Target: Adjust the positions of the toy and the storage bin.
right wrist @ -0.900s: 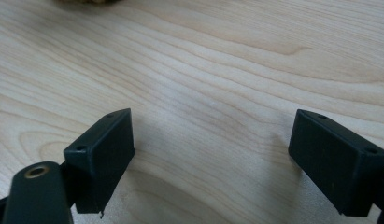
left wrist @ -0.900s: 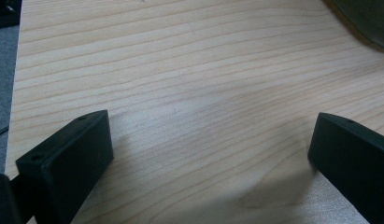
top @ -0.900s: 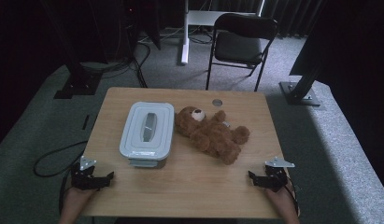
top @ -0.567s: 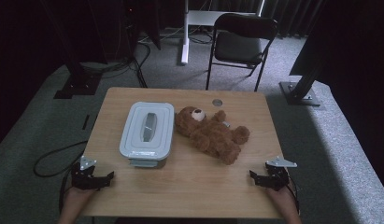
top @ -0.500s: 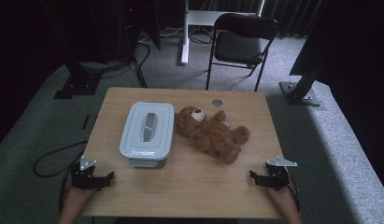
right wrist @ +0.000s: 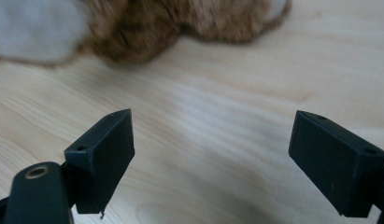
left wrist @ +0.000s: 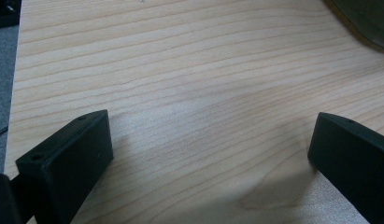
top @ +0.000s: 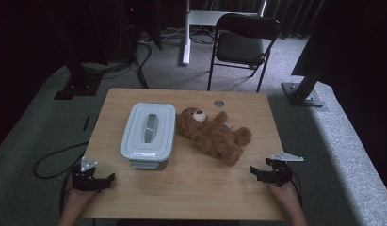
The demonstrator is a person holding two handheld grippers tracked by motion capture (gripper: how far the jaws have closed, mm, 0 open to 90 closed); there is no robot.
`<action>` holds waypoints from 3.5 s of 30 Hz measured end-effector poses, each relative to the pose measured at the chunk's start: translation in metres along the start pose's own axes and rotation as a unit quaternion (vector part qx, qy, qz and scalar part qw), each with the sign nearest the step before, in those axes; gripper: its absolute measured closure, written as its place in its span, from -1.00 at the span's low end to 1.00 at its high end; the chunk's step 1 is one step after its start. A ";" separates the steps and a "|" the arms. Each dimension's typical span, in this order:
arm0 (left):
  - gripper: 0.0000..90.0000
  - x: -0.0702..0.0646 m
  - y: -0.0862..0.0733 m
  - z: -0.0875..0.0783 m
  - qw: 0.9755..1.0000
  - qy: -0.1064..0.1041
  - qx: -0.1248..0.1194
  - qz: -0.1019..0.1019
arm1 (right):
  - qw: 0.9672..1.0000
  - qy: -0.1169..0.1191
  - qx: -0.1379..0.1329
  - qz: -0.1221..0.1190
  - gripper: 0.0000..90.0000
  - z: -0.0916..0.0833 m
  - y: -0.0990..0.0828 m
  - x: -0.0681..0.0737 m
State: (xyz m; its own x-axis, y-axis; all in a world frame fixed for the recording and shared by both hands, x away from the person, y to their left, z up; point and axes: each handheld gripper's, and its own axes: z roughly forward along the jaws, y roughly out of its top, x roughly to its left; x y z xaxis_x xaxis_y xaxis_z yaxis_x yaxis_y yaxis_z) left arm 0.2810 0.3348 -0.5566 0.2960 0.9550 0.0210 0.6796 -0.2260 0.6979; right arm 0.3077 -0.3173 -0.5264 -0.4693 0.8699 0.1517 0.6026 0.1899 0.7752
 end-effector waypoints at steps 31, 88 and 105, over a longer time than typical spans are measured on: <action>-0.99 0.000 0.000 0.000 1.000 0.000 0.001 0.000 | 0.993 0.097 -0.052 -0.037 -0.67 0.009 0.090 0.023; -0.99 0.000 0.000 0.000 1.000 0.000 0.001 0.000 | 0.981 0.129 0.130 -0.067 -0.77 0.136 0.127 0.047; -0.99 0.000 0.001 0.000 1.000 0.002 0.001 -0.002 | 0.991 0.053 0.083 -0.087 0.14 0.128 0.116 0.069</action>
State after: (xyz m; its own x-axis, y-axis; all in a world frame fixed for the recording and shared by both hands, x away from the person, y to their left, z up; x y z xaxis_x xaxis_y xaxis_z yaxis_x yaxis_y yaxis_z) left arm 0.2814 0.3343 -0.5564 0.2905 0.9566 0.0209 0.6824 -0.2225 0.6963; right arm 0.4277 -0.1775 -0.5042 -0.6356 0.7661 0.0955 0.5999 0.4123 0.6857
